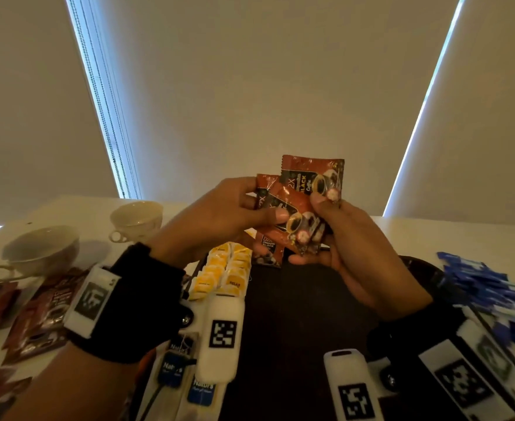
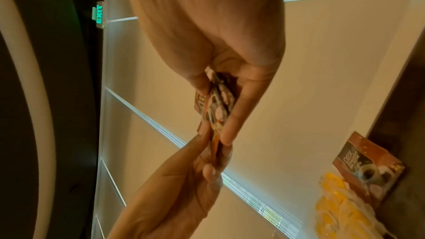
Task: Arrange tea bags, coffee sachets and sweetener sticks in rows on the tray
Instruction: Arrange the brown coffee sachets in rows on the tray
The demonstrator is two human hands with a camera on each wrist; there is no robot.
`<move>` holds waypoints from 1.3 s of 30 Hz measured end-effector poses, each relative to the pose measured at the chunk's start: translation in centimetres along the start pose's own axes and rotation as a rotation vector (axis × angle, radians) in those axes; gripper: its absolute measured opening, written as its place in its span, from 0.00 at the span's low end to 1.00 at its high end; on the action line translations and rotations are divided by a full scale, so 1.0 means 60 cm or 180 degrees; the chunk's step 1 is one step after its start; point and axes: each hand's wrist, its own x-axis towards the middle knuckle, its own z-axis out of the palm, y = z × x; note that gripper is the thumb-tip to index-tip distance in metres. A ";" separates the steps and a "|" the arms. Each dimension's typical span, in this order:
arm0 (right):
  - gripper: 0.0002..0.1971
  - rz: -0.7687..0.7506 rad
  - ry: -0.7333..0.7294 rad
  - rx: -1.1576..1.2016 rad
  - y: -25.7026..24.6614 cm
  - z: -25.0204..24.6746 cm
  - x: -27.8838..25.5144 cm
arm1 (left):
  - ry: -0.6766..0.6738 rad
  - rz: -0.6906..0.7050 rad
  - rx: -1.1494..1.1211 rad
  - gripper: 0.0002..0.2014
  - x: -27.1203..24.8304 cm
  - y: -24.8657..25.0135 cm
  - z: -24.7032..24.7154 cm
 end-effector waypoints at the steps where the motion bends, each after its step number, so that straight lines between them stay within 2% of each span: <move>1: 0.13 -0.0028 0.0065 -0.0035 0.000 -0.001 0.002 | 0.0042 0.0045 0.0032 0.16 0.002 -0.001 0.000; 3: 0.16 -0.0112 0.0202 -0.0230 0.001 -0.003 0.003 | 0.0034 0.0093 0.0083 0.13 0.004 -0.003 -0.001; 6: 0.13 -0.0292 0.0357 -0.0592 0.005 -0.007 0.003 | 0.0006 0.0123 0.0097 0.10 0.005 -0.003 -0.006; 10: 0.13 -0.0205 0.0305 -0.0774 -0.003 -0.022 0.007 | 0.0313 0.0163 -0.0285 0.04 0.011 -0.010 -0.014; 15: 0.15 0.0186 -0.0039 -0.0688 -0.003 -0.022 0.003 | 0.0365 0.0042 -0.1136 0.09 0.017 -0.009 -0.012; 17: 0.16 0.0034 0.0120 -0.0902 -0.002 -0.026 0.005 | 0.0395 0.0098 -0.0923 0.07 0.016 -0.011 -0.012; 19: 0.17 -0.0339 0.0462 -0.1148 -0.001 -0.032 0.009 | 0.0420 0.0192 -0.0247 0.07 0.016 -0.014 -0.012; 21: 0.12 -0.0617 0.0518 -0.1313 0.001 -0.033 0.009 | 0.0390 0.0282 0.0174 0.09 0.017 -0.018 -0.008; 25: 0.03 -0.0682 0.0600 -0.1100 0.008 -0.029 0.008 | 0.0334 0.0335 -0.0168 0.12 0.015 -0.015 -0.001; 30: 0.03 -0.0432 0.0665 -0.0651 0.011 -0.020 0.007 | -0.0092 0.0231 -0.0453 0.22 0.011 -0.014 0.007; 33: 0.03 -0.0405 0.0607 -0.0623 0.006 -0.020 0.004 | -0.0179 0.0199 -0.0632 0.21 0.012 -0.014 0.001; 36: 0.02 -0.0369 0.0650 -0.0655 0.000 -0.024 0.002 | -0.0034 0.0144 -0.0839 0.18 0.012 -0.015 -0.015; 39: 0.03 -0.0243 0.0797 -0.0761 -0.004 -0.035 0.005 | 0.0410 0.0078 -0.1008 0.17 0.013 -0.015 -0.040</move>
